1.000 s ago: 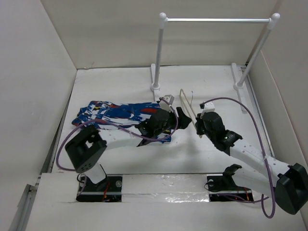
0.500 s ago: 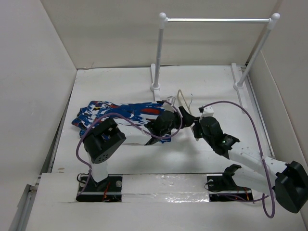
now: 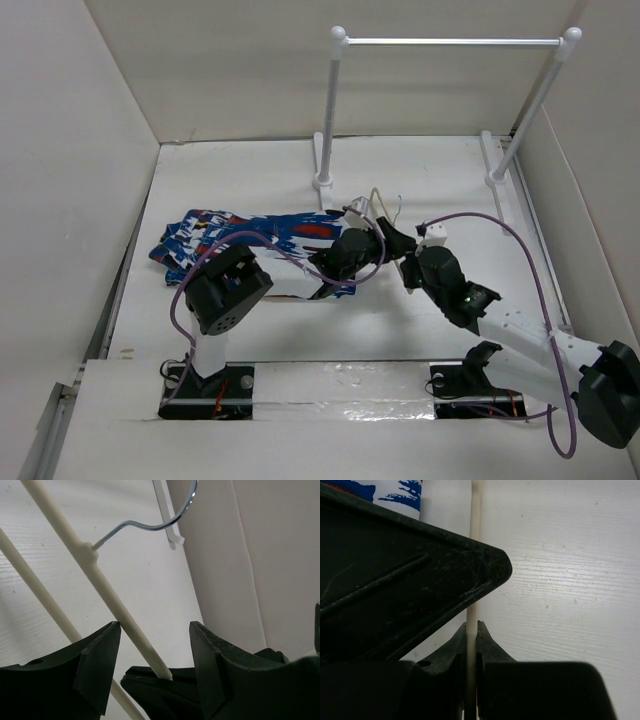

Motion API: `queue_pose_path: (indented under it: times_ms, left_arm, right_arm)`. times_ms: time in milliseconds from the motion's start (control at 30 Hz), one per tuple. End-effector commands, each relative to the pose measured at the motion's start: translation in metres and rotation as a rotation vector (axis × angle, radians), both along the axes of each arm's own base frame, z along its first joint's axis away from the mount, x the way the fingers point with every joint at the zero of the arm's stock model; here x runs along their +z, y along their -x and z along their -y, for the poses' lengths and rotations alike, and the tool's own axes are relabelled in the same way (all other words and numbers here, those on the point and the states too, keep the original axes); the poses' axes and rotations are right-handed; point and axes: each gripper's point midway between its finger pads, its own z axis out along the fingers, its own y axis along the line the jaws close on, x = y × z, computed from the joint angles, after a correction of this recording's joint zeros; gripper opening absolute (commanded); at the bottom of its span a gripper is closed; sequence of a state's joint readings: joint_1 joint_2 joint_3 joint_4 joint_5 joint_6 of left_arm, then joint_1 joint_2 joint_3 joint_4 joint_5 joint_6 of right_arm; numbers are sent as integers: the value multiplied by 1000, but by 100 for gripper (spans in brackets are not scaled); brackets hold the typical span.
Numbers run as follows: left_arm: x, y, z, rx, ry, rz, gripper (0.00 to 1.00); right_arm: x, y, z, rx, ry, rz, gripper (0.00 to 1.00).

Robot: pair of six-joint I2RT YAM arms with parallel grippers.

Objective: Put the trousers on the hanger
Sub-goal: Pick up the hanger from the clothesline, then place the trousers on the hanger.

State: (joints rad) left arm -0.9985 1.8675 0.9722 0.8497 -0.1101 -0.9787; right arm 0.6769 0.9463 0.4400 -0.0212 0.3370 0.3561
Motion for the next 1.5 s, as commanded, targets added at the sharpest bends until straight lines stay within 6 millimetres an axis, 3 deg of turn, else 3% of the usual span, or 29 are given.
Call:
queue_pose_path:
  times_ms: [0, 233, 267, 367, 433, 467, 500, 567, 600, 667, 733, 767, 833, 867, 900, 967, 1000, 1033, 1067, 1100, 1167, 1200, 1267, 1333, 1467]
  left_arm:
    - [14, -1, 11, -10, 49, 7, 54]
    - [-2, 4, 8, -17, 38, -26, 32]
    - [-4, 4, 7, -17, 34, -28, 20]
    - [-10, 7, 1, -10, 23, -36, 0]
    - [-5, 9, -5, -4, 37, -29, 0]
    - [-8, 13, -11, -2, 44, -26, 0]
    - [-3, 16, -14, -7, 60, -19, 0]
    - [-11, 24, -25, -12, 53, -30, 0]
    - [0, 27, -29, -10, 89, -11, 0]
    - [-6, 35, -39, -18, 96, -19, 0]
    - [2, 42, -44, -35, 144, -13, 0]
    - [-7, 48, -52, -34, 136, -26, 0]
    - [0, 51, -60, -22, 186, -11, 0]
    - [-6, 54, -64, -20, 181, -21, 0]
    - [-12, 54, -66, -19, 171, -33, 0]
    - [-23, 54, -73, -1, 156, -61, 0]
    - [-28, 54, -76, 5, 148, -69, 0]
    - [-32, 53, -78, 16, 138, -73, 0]
    - [-38, 55, -80, 19, 125, -81, 0]
    - [-44, 56, -82, 21, 109, -94, 0]
    - [-50, 59, -86, 20, 98, -100, 0]
    - [-49, 60, -87, 18, 103, -95, 0]
    - [-51, 62, -89, 10, 101, -98, 0]
    - [-48, 64, -89, -1, 102, -86, 0]
    - [-51, 64, -91, 4, 73, -83, 0]
  right_arm:
    - [6, 2, -9, 4, -46, 28, 0]
    - [1, 12, -17, 17, -59, 24, 0]
    - [0, 14, -20, 25, -59, 21, 0]
    - [1, 18, -21, 15, -61, 20, 5]
    - [-5, 26, -14, 5, -32, -6, 22]
    - [2, 28, -16, 14, -46, 4, 32]
    - [0, 35, -13, 23, -28, -19, 47]
    - [13, 41, -13, 40, -49, -11, 63]
    - [24, 48, -11, 60, -65, 7, 73]
    - [40, 54, -12, 103, -98, 33, 79]
    - [62, 62, -11, 147, -139, 83, 84]
    - [67, 64, -13, 175, -162, 88, 83]
    - [75, 64, -18, 209, -180, 105, 68]
    - [73, 61, -20, 220, -179, 96, 56]
    - [74, 56, -24, 226, -185, 106, 28]
    - [59, 48, -39, 275, -170, 51, 10]
    - [62, 37, -43, 266, -185, 66, 0]
    - [63, 30, -46, 263, -185, 63, 0]
    - [50, 23, -49, 254, -157, 23, 0]
    - [54, 13, -51, 245, -170, 47, 6]
    - [56, 8, -66, 306, -217, 57, 32]
    - [55, 5, -80, 356, -237, 63, 53]
    - [48, 4, -89, 400, -249, 37, 58]
    - [31, -1, -98, 415, -247, -3, 59]
    - [21, -3, -110, 446, -309, -16, 58]
